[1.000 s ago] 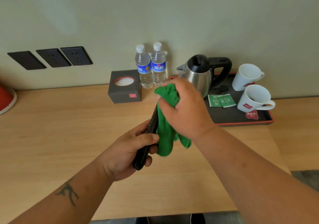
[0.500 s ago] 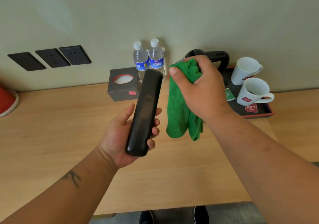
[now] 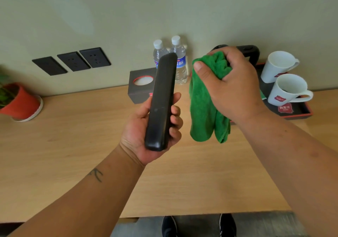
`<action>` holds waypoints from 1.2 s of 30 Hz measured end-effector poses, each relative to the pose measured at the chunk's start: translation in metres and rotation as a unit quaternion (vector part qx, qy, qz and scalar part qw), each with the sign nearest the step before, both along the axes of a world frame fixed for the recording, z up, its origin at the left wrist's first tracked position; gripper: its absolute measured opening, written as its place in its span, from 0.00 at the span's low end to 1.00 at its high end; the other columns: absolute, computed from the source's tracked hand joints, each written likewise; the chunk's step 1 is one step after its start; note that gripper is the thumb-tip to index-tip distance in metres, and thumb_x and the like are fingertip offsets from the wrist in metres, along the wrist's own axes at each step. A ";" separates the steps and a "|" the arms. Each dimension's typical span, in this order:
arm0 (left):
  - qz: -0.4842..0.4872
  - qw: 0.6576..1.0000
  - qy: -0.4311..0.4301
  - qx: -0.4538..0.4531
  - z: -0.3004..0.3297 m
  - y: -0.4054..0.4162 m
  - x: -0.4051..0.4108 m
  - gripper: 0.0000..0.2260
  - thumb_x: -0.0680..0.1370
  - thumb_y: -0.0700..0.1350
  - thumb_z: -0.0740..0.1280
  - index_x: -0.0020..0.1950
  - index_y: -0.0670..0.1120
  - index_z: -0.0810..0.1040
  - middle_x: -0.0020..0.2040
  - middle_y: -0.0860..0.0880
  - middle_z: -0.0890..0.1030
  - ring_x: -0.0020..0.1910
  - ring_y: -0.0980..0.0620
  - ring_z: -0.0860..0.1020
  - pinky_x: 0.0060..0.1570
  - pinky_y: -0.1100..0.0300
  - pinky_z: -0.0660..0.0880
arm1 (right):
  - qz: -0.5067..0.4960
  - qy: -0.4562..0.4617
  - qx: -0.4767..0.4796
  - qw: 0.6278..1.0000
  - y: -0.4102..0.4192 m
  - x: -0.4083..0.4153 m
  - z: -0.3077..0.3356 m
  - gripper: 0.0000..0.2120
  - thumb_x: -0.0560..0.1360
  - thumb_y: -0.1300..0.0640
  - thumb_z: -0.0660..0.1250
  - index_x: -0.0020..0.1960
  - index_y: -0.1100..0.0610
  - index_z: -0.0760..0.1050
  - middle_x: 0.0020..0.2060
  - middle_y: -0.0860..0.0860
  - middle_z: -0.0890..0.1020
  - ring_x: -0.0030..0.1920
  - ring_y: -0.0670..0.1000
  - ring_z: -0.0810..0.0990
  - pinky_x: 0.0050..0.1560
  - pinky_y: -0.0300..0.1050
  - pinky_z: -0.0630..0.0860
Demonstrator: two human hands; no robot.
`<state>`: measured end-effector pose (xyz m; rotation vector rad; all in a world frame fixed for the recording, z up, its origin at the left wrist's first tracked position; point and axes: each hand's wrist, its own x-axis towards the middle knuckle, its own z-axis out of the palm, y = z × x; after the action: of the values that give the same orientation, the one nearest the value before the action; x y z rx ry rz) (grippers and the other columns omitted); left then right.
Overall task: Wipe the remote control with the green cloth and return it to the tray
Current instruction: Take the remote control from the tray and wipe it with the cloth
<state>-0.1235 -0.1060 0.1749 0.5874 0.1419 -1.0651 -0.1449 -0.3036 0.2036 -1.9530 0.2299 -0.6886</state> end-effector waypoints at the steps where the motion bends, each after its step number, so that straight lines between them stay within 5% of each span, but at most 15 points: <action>1: -0.002 1.000 -0.003 0.002 0.000 0.000 0.000 0.22 0.81 0.60 0.56 0.62 0.46 0.80 0.42 0.50 0.79 0.38 0.54 0.76 0.35 0.62 0.74 | 0.002 -0.002 -0.004 1.000 0.000 0.000 -0.001 0.12 0.75 0.44 0.72 0.51 0.51 0.76 0.40 0.42 0.81 0.43 0.41 0.81 0.41 0.32 0.75; 4: 0.010 0.999 -0.019 0.035 0.000 -0.004 -0.002 0.23 0.81 0.60 0.58 0.61 0.45 0.81 0.44 0.48 0.79 0.41 0.53 0.75 0.42 0.59 0.74 | 0.014 0.001 -0.038 0.999 0.004 -0.001 -0.002 0.16 0.75 0.42 0.71 0.52 0.54 0.77 0.42 0.46 0.82 0.43 0.44 0.81 0.45 0.42 0.78; 9: 0.098 0.991 -0.026 0.085 0.001 -0.019 -0.005 0.23 0.81 0.60 0.59 0.53 0.44 0.85 0.49 0.44 0.85 0.45 0.47 0.83 0.47 0.55 0.80 | 0.087 -0.007 -0.128 0.988 0.034 -0.009 -0.006 0.12 0.74 0.47 0.72 0.50 0.55 0.78 0.42 0.48 0.80 0.44 0.49 0.78 0.48 0.44 0.75; 15: 0.150 0.982 -0.017 0.112 -0.001 -0.019 0.005 0.22 0.81 0.60 0.57 0.61 0.45 0.79 0.52 0.46 0.81 0.52 0.47 0.81 0.58 0.52 0.78 | 0.144 0.023 -0.136 0.980 0.064 -0.037 -0.037 0.10 0.75 0.48 0.69 0.49 0.55 0.76 0.42 0.49 0.78 0.45 0.52 0.76 0.50 0.50 0.74; 19: 0.162 0.979 -0.007 0.120 -0.012 -0.016 0.007 0.22 0.81 0.60 0.57 0.65 0.45 0.75 0.50 0.48 0.79 0.48 0.51 0.79 0.57 0.56 0.76 | 0.197 0.009 -0.162 0.967 0.073 -0.051 -0.041 0.09 0.75 0.52 0.71 0.47 0.56 0.76 0.40 0.50 0.78 0.44 0.53 0.75 0.50 0.47 0.72; 23: 0.124 0.984 -0.034 0.126 -0.019 -0.022 -0.012 0.22 0.81 0.59 0.57 0.52 0.45 0.85 0.49 0.44 0.85 0.51 0.46 0.84 0.53 0.50 0.81 | 0.151 0.035 -0.134 0.979 0.062 -0.026 -0.036 0.09 0.77 0.51 0.70 0.49 0.57 0.76 0.41 0.50 0.79 0.45 0.53 0.76 0.49 0.49 0.73; 26: 0.118 0.980 -0.048 0.152 -0.020 -0.029 -0.018 0.21 0.81 0.59 0.58 0.60 0.48 0.83 0.54 0.44 0.85 0.56 0.44 0.83 0.57 0.46 0.79 | 0.088 0.051 -0.108 0.989 0.052 -0.017 -0.044 0.10 0.77 0.50 0.69 0.51 0.57 0.76 0.43 0.50 0.80 0.46 0.54 0.76 0.48 0.51 0.74; 31: 0.138 0.970 -0.055 0.194 -0.031 -0.037 -0.010 0.25 0.82 0.59 0.54 0.46 0.45 0.85 0.42 0.46 0.85 0.41 0.48 0.85 0.41 0.56 0.83 | 0.163 0.070 -0.144 0.974 0.050 -0.041 -0.057 0.10 0.77 0.47 0.68 0.51 0.54 0.74 0.43 0.49 0.79 0.46 0.52 0.75 0.48 0.47 0.73; 36: 0.189 0.927 -0.069 0.315 -0.065 -0.045 0.006 0.25 0.82 0.61 0.55 0.59 0.42 0.78 0.46 0.46 0.79 0.41 0.49 0.78 0.44 0.53 0.77 | 0.239 0.188 -0.208 0.930 0.005 -0.054 -0.088 0.11 0.76 0.44 0.68 0.49 0.51 0.74 0.43 0.46 0.79 0.44 0.48 0.76 0.45 0.47 0.75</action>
<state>-0.1175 -0.1515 0.1095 1.1614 0.4653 -0.5833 -0.1989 -0.2981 0.1153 -2.4164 -0.1806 -0.0322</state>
